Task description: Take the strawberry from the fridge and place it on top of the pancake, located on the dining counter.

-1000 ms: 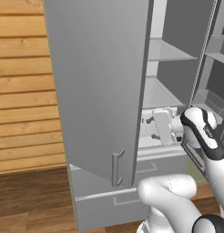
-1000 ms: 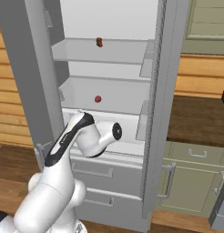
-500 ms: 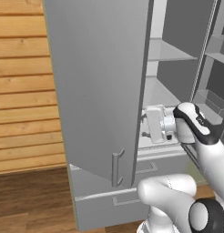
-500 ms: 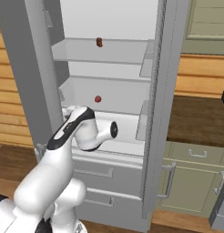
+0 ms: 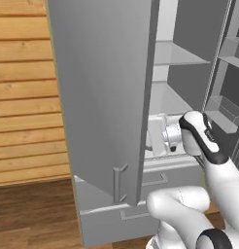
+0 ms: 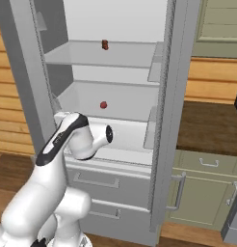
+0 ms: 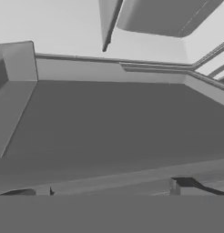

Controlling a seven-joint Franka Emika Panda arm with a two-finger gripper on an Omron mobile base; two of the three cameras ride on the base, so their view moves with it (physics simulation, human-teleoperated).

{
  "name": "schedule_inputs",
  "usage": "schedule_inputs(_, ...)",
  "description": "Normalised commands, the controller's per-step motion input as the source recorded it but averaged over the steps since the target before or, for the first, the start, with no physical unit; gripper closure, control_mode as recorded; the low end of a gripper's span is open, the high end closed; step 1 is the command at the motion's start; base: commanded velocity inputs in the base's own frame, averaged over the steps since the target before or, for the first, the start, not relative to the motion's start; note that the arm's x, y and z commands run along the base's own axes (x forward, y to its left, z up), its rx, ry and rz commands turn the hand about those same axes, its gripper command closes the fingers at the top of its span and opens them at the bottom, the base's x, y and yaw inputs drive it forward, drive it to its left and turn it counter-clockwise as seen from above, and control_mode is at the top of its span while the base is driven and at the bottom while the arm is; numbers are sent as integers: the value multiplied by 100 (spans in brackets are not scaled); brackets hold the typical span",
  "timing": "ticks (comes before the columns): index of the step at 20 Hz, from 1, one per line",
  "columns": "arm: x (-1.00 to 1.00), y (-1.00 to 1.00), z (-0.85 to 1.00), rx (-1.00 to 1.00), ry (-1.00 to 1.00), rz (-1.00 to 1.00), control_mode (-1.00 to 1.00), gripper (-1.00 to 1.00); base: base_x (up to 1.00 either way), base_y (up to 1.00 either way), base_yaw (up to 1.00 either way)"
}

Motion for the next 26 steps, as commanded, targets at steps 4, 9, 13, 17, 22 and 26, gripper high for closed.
schedule_inputs(4, -77, 71, 9, 0, 0, 6, -100, -100, 0, 0, 0)
schedule_inputs(9, -42, 100, 0, 0, 2, 3, -100, -100, 0, 0, 0)
schedule_inputs(13, -34, 100, 0, -1, 2, 1, -100, -100, 0, 0, 0)
schedule_inputs(17, -28, 100, 0, -7, 1, 0, -100, -100, 0, 0, 0)
schedule_inputs(22, -12, 93, 0, -10, 1, 0, -100, -100, 0, 0, 0)
schedule_inputs(26, -44, 0, 12, -8, -13, 0, -100, -100, 0, 0, 0)
